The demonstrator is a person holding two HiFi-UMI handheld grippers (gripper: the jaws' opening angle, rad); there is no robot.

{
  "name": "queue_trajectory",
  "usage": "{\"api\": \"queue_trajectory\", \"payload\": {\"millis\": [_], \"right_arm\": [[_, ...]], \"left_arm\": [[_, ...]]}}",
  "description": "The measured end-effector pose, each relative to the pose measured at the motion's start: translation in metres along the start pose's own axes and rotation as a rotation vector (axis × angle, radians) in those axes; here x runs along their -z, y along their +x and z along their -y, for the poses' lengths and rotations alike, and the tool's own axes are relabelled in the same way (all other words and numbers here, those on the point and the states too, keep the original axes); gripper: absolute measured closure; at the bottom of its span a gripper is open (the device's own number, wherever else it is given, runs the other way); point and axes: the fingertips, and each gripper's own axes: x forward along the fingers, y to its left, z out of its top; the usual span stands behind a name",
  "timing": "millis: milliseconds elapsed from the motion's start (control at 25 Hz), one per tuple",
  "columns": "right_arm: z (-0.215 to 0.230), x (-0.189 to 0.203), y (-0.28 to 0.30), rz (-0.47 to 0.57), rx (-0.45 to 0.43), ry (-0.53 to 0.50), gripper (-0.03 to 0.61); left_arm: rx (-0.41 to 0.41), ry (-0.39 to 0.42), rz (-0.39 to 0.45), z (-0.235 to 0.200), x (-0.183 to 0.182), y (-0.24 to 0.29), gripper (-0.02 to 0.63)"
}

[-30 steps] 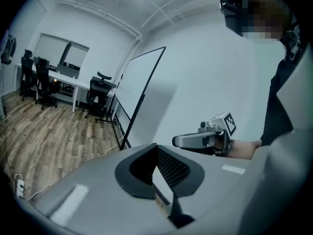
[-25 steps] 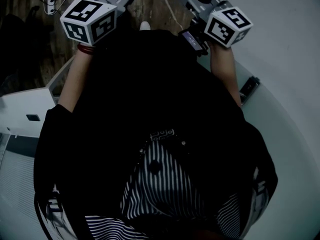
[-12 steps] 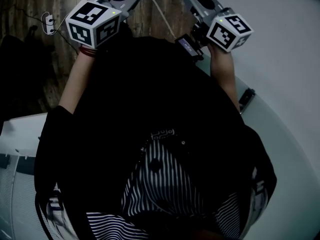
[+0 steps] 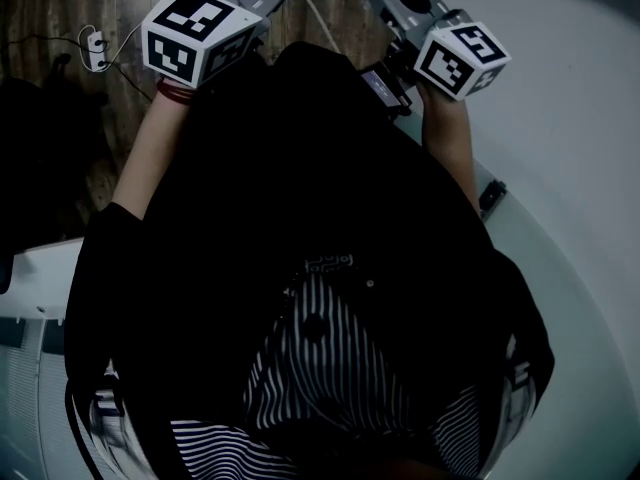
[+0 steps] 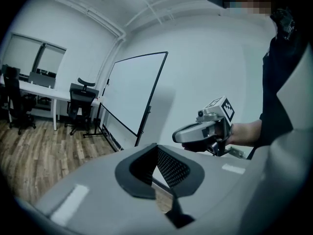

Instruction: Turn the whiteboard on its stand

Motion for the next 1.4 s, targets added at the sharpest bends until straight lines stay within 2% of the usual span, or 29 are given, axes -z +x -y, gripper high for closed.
{"api": "queue_trajectory", "payload": {"millis": [280,560,800,1000,1200,1400], "right_arm": [[0.002,-0.009,-0.009,0.045,0.049,0.007,0.578],[0.026,-0.001,-0.015,0.139,0.103,0.033,0.578],[0.040,0.017,-0.019,0.188,0.115,0.029,0.578],[0.033,0.013,-0.011,0.178,0.097,0.013,0.578],[0.033,0.009,-0.009,0.184,0.092,0.006,0.578],[0.036,0.018,-0.004,0.192,0.062,0.031,0.578]], "left_arm": [[0.054,-0.002,-0.020,0.002,-0.002,-0.006,0.612],[0.153,0.004,-0.075,0.005,0.024,0.019,0.611],[0.251,-0.011,-0.016,0.037,0.031,0.044,0.612],[0.203,-0.056,0.029,0.022,0.027,0.036,0.612],[0.193,-0.024,0.018,0.010,0.018,0.036,0.611],[0.128,-0.004,0.019,0.007,0.016,0.056,0.611]]}}
